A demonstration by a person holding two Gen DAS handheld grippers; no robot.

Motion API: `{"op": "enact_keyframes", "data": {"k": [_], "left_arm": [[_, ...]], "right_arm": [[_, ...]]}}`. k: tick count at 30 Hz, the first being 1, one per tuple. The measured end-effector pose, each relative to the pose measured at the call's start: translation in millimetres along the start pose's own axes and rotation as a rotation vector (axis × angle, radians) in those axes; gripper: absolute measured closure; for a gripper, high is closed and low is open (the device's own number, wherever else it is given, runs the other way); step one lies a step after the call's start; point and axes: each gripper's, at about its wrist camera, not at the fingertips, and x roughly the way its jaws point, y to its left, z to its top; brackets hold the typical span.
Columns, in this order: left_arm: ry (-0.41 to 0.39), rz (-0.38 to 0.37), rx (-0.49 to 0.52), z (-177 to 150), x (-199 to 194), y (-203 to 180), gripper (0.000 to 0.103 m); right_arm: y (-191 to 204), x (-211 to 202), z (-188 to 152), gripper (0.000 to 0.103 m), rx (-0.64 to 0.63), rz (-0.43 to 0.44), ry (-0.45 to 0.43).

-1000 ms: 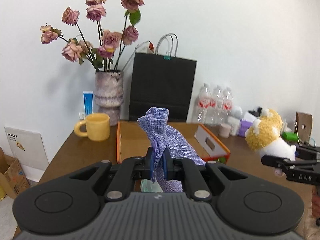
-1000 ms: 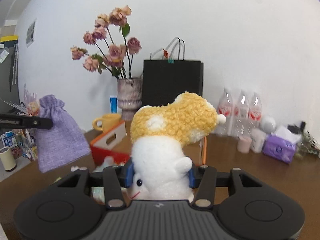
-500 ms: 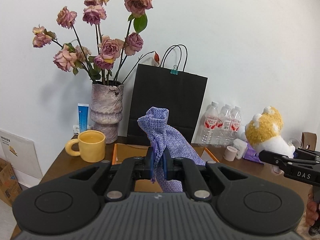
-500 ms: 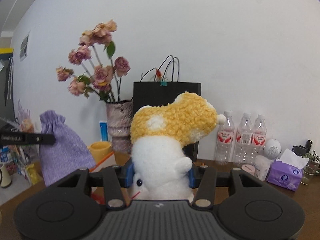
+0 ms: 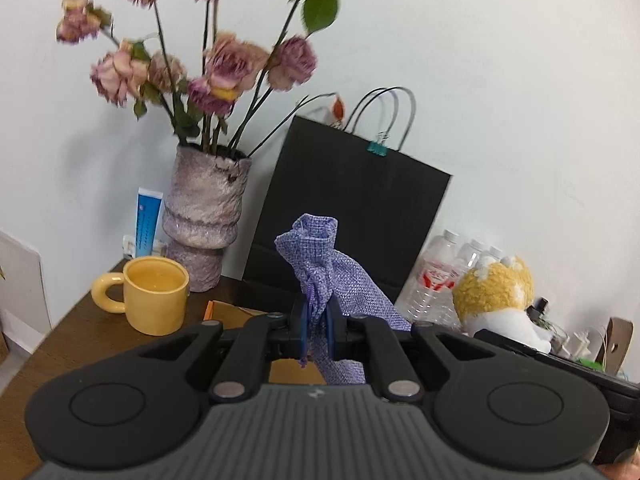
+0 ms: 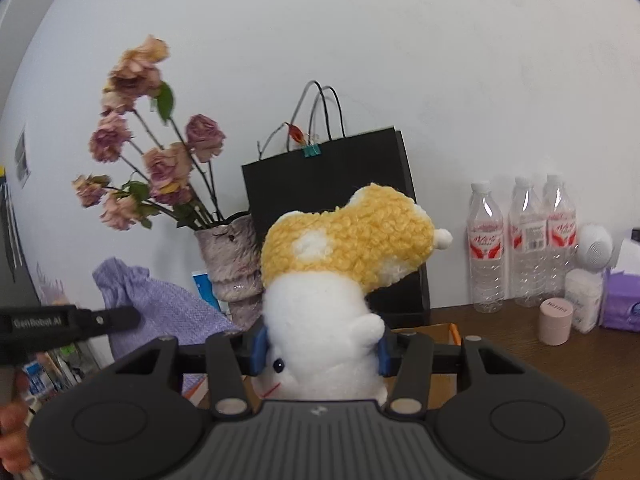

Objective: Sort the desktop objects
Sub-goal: 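Lift the plush toy and purple pouch and carry both over the cardboard box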

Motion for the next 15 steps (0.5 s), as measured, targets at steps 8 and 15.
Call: {"op": "enact_keyframes", "data": {"k": [8, 15], "left_arm": [[0.091, 0.036, -0.057, -7.5, 59.8, 22.4, 0.094], [0.164, 0.107, -0.086, -16.0, 98.5, 39.7, 0.094]], "right_arm": [[0.9, 63.4, -3.8, 0.055, 0.008, 0.012, 0.099], [-2.0, 118.1, -17.1, 0.055, 0.023, -0.008, 0.219]]}}
